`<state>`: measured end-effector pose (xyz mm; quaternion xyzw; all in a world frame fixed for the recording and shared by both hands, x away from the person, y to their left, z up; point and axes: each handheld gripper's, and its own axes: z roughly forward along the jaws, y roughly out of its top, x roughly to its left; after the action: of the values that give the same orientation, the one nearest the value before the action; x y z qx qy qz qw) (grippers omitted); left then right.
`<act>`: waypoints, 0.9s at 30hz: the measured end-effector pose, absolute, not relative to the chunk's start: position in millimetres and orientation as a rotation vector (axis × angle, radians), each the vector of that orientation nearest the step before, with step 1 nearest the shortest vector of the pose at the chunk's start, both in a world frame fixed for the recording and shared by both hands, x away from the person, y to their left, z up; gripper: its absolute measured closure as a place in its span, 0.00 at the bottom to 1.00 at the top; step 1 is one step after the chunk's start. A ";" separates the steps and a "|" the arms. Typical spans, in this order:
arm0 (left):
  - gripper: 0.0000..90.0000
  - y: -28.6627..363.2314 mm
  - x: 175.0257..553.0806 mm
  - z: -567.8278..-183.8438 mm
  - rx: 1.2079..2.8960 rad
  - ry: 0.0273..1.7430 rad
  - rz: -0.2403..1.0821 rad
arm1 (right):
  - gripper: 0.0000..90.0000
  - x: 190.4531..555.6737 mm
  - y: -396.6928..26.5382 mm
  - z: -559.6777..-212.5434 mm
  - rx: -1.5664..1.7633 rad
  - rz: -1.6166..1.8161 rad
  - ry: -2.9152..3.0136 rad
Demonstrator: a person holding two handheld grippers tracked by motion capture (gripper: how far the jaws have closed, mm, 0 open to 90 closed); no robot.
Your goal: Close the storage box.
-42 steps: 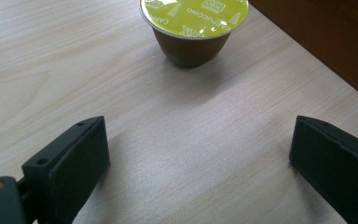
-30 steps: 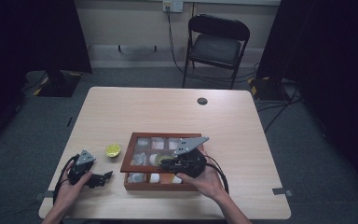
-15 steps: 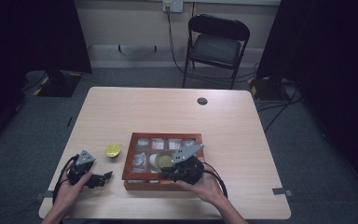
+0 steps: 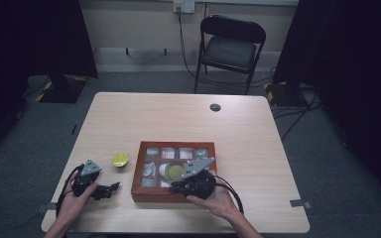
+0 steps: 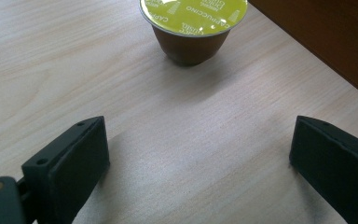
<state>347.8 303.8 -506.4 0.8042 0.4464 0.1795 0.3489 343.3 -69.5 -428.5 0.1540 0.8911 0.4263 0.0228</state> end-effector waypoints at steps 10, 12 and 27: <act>0.05 302.9 346.5 -506.1 2.082 1.171 0.468 | 0.90 343.7 -69.7 -432.8 0.473 1.312 2.775; 0.04 302.9 346.5 -506.1 2.082 1.170 0.468 | 0.90 342.8 -70.1 -433.6 0.479 1.318 2.764; 0.04 302.8 346.5 -506.2 2.081 1.171 0.468 | 0.42 347.5 -104.5 -429.6 0.692 1.399 2.617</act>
<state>346.5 302.8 -506.2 0.8022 0.4513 0.1802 0.3469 347.5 -104.5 -429.6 0.2268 0.8579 0.4586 0.0471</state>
